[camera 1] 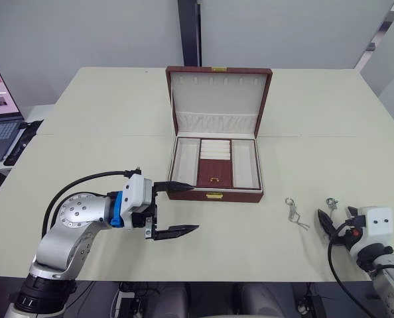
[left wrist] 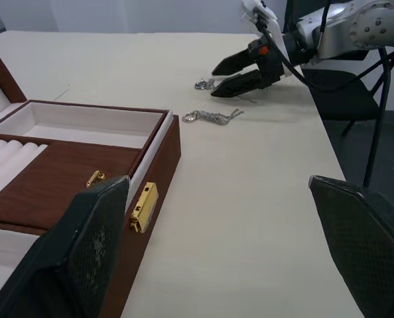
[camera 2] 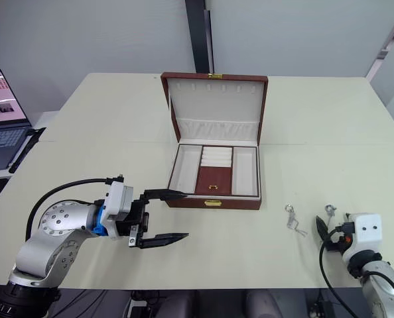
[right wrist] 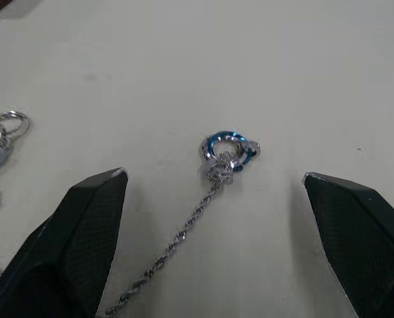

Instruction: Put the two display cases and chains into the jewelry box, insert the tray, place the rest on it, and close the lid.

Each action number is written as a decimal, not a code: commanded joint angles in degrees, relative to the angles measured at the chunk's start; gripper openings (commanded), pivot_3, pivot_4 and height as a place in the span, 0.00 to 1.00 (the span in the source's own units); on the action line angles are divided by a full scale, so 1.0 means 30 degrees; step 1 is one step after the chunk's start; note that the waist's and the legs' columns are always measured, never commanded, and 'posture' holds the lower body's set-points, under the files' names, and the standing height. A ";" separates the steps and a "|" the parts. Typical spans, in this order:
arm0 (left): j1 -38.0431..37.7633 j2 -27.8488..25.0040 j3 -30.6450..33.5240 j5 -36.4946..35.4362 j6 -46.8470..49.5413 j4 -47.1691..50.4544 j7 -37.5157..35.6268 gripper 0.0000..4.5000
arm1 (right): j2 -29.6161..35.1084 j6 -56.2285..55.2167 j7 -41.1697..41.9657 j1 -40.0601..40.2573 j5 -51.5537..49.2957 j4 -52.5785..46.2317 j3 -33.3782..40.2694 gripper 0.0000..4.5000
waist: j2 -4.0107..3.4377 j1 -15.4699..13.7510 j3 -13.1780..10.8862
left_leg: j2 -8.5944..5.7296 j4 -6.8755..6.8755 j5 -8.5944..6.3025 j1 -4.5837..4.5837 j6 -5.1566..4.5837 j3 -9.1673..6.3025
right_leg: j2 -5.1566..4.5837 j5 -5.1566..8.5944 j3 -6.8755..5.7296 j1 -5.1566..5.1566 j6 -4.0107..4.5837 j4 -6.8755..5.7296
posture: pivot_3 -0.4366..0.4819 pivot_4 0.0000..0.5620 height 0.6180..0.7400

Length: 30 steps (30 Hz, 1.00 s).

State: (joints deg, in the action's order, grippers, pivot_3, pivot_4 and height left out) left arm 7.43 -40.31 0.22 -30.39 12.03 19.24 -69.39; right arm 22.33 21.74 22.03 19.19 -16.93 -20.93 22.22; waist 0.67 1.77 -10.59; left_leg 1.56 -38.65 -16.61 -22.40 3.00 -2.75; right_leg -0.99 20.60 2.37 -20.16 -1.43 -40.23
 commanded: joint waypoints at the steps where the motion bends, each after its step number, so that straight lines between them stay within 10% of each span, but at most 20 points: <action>1: 0.0139 0.0069 0.0002 -0.0012 -0.0416 0.0236 -0.0043 1.00 | -0.0055 -0.0386 -0.0326 -0.0102 0.0379 -0.0015 -0.0200 1.00 | -0.0001 0.0015 0.0003 | 0.0004 0.0000 0.0000 0.0002 -0.0001 0.0003 | 0.0000 0.0000 0.0004 0.0001 0.0000 0.0000 | 0.48 0.27 1.00; 7: -0.0034 0.0155 0.0051 0.0041 -0.0541 0.0276 0.0078 1.00 | -0.0008 -0.0163 -0.0627 -0.0361 0.0466 0.0238 -0.0421 1.00 | 0.0002 0.0018 0.0010 | 0.0015 0.0000 0.0000 0.0014 0.0000 0.0000 | 0.0005 0.0000 0.0003 0.0009 0.0000 -0.0002 | 0.48 0.27 1.00; 26: -0.0077 0.0455 -0.0106 0.0202 -0.0724 0.0104 0.0187 1.00 | 0.0134 0.0500 -0.1302 -0.0326 0.0642 0.0797 -0.0591 0.01 | 0.0018 -0.0027 0.0031 | -0.0002 -0.0004 -0.0001 0.0020 -0.0001 -0.0009 | 0.0003 0.0000 -0.0007 0.0033 0.0000 0.0006 | 0.48 0.27 1.00; 30: 0.0001 0.0550 -0.0145 0.0244 -0.0708 0.0025 0.0230 1.00 | 0.0186 0.0365 -0.1165 -0.0384 0.0567 0.0894 -0.0407 0.01 | 0.0017 -0.0027 0.0032 | -0.0002 -0.0004 -0.0001 0.0020 -0.0002 -0.0012 | 0.0003 0.0000 -0.0010 0.0033 0.0001 0.0006 | 0.48 0.27 1.00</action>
State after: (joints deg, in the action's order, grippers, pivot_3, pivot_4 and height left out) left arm 7.00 -39.00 0.21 -29.82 10.70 18.68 -69.18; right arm 22.43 22.15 18.66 17.02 -15.32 -19.78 19.62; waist 0.72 1.69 -10.49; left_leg 1.55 -38.66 -16.61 -22.34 2.99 -2.79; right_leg -0.98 20.60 2.34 -20.06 -1.43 -40.21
